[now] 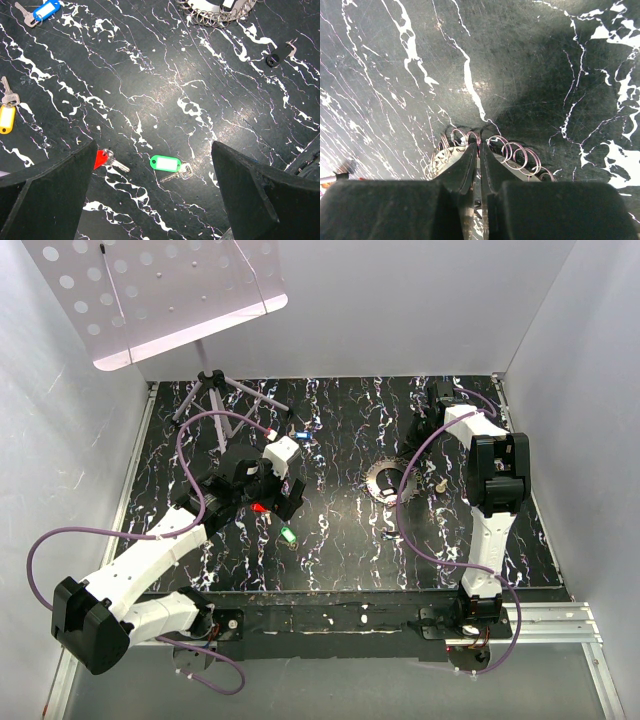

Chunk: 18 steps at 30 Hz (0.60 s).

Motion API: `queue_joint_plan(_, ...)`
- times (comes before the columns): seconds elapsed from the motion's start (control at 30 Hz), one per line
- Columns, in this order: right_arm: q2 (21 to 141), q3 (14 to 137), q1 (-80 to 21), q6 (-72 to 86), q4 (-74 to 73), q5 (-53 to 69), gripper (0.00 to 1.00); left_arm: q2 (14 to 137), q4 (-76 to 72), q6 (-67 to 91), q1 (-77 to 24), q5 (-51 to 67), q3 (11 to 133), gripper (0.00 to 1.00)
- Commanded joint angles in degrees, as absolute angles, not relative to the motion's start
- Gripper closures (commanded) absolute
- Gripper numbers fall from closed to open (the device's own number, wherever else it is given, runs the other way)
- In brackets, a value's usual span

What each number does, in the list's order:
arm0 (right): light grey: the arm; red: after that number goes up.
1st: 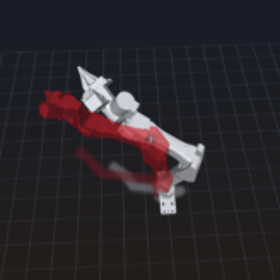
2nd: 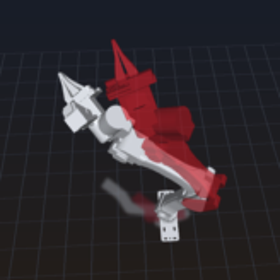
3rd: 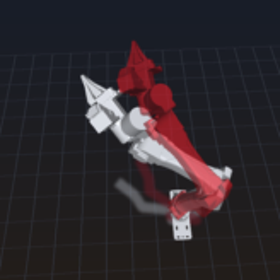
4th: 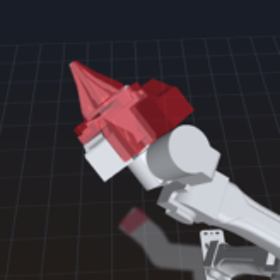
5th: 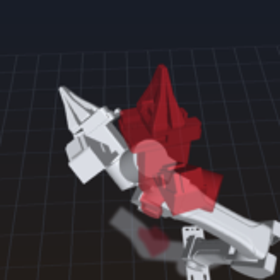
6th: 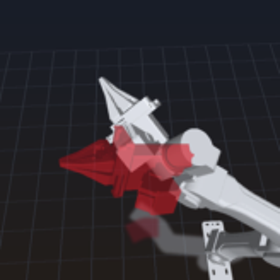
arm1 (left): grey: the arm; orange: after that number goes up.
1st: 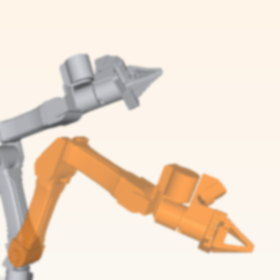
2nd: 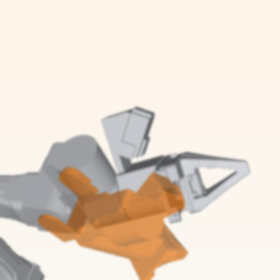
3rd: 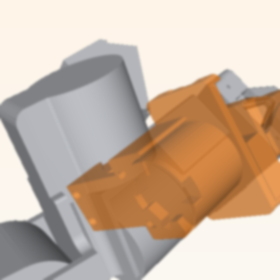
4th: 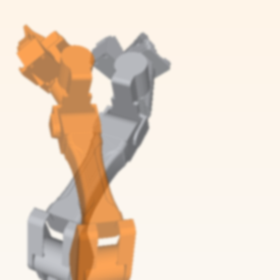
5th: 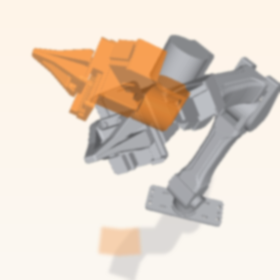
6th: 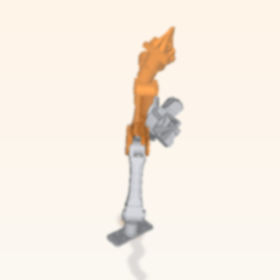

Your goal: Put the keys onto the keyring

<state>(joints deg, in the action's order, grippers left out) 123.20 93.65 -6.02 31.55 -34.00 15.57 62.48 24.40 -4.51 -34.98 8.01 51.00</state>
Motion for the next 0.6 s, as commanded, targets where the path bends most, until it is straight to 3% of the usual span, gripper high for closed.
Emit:
queue_joint_plan(0.0, 122.78, 94.75, -6.15, 31.99, -32.78, 15.12, 0.88, 62.05, 24.61, -5.01, -34.63, 8.52, 51.50, 0.01)
queue_joint_plan(0.27, 123.05, 94.92, -6.06, 30.77, -32.52, 16.26, 0.99, 62.05, 24.61, -4.92, -34.63, 8.44, 51.50, 0.01)
queue_joint_plan(0.57, 121.38, 96.67, -5.71, 25.06, -31.29, 22.24, 0.99, 61.70, 24.61, -5.10, -34.63, 8.17, 51.42, 0.00)
